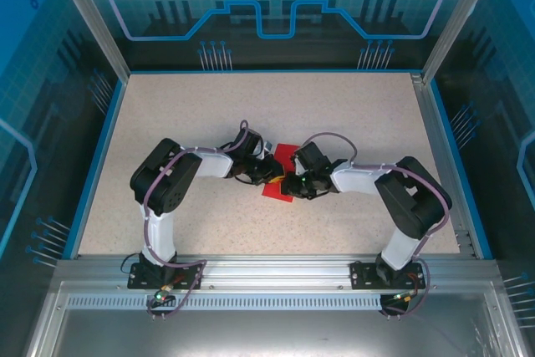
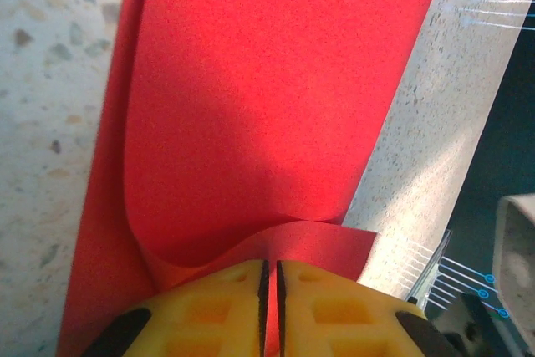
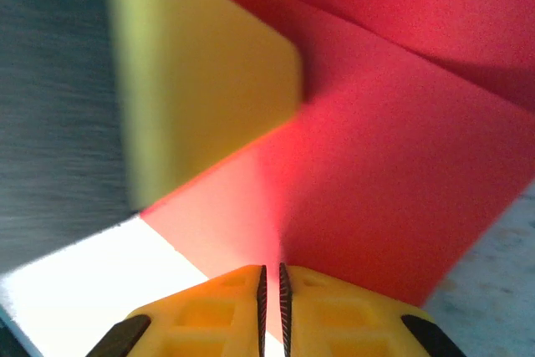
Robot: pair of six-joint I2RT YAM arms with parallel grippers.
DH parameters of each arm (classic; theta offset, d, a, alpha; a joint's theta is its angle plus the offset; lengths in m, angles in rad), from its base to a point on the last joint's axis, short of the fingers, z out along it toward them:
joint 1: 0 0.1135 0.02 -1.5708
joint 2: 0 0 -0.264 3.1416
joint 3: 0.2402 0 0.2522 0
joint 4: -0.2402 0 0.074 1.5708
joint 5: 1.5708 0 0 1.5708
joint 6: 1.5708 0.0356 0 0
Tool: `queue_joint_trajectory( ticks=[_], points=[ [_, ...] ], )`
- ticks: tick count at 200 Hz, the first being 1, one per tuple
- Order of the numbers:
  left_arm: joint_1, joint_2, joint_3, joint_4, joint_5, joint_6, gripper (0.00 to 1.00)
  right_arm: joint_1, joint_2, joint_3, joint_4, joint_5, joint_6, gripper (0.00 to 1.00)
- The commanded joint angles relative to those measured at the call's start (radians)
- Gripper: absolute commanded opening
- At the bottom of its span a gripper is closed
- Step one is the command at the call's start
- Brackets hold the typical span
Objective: Fold a paper plane with a square sheet of paper (pick it up from the middle)
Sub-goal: Fold the triangle a second time at the center of the table.
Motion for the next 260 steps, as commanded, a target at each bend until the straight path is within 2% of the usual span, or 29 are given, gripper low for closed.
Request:
queue_joint_trajectory(
  ticks=[1,34,63,146,182,230,260],
  points=[
    [0.016,-0.001,-0.037,-0.053,-0.047,0.01,0.17,-0.02,0.015,-0.042,0.01,0.0,0.014,0.15],
    [0.016,-0.078,-0.035,-0.051,-0.043,0.028,0.23,-0.021,0.021,-0.065,0.036,-0.025,0.012,0.14],
    [0.012,-0.125,-0.038,-0.059,-0.048,0.029,0.25,-0.023,0.035,-0.062,0.044,-0.03,0.01,0.14],
    [-0.026,-0.017,0.055,-0.096,-0.069,0.042,0.23,-0.022,0.044,-0.059,0.028,-0.018,0.003,0.13],
    [0.012,0.018,0.065,-0.161,-0.171,0.037,0.2,-0.023,0.041,-0.065,0.007,-0.006,-0.006,0.12],
    [0.067,0.052,0.06,-0.213,-0.222,0.034,0.17,-0.024,0.032,-0.059,-0.019,0.006,-0.013,0.11],
    [0.092,0.039,0.048,-0.209,-0.213,0.036,0.17,-0.024,0.031,-0.054,-0.036,0.009,-0.014,0.1]
  ],
)
